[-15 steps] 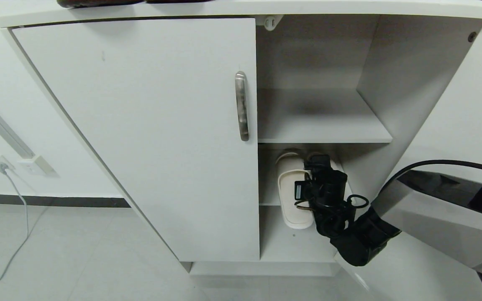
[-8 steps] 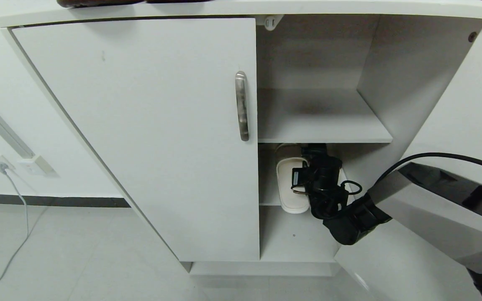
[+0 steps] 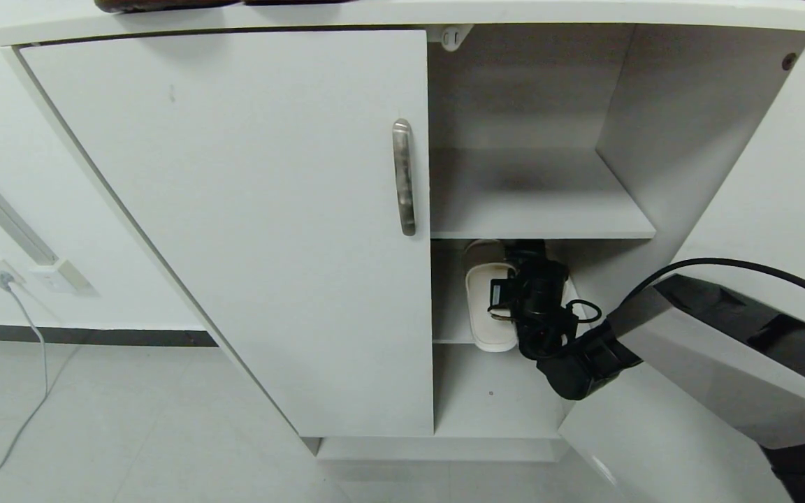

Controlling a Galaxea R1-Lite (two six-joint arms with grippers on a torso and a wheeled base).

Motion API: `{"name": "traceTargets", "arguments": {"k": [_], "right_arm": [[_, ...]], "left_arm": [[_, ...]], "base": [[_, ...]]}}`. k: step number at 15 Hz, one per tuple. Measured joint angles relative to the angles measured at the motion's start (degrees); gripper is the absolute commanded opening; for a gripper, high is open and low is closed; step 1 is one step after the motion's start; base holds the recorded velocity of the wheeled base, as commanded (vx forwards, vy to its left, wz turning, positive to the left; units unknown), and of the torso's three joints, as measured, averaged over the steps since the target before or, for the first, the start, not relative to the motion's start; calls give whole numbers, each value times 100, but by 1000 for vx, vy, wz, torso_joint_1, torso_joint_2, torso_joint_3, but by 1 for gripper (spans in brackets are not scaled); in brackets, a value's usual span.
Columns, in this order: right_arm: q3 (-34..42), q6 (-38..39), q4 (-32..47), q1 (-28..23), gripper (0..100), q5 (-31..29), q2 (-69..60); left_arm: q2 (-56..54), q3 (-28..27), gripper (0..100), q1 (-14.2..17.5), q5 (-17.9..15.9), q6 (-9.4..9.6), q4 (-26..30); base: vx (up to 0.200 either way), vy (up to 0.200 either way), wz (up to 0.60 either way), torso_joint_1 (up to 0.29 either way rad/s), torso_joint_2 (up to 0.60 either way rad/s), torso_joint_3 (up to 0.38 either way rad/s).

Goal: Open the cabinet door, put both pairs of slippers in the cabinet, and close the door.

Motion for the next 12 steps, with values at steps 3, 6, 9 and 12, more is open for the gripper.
{"name": "traceTargets", "arguments": {"k": [3,6,9,12], "right_arm": [[-27,-2,18,-22,0,13,57],[-30,-2,29,-24,0,41,74],[-2,-2,29,-24,100,33,73],[224,-2,11,20,100,38,-4]], "left_arm": [[0,0,0,0,2,0,0],[0,0,0,0,2,0,0],[0,0,0,0,0,0,0],[0,0,0,2,0,0,0]], "base": [[0,0,0,0,0,0],[0,0,0,0,0,0],[0,0,0,0,0,0],[0,0,0,0,0,0]]}}
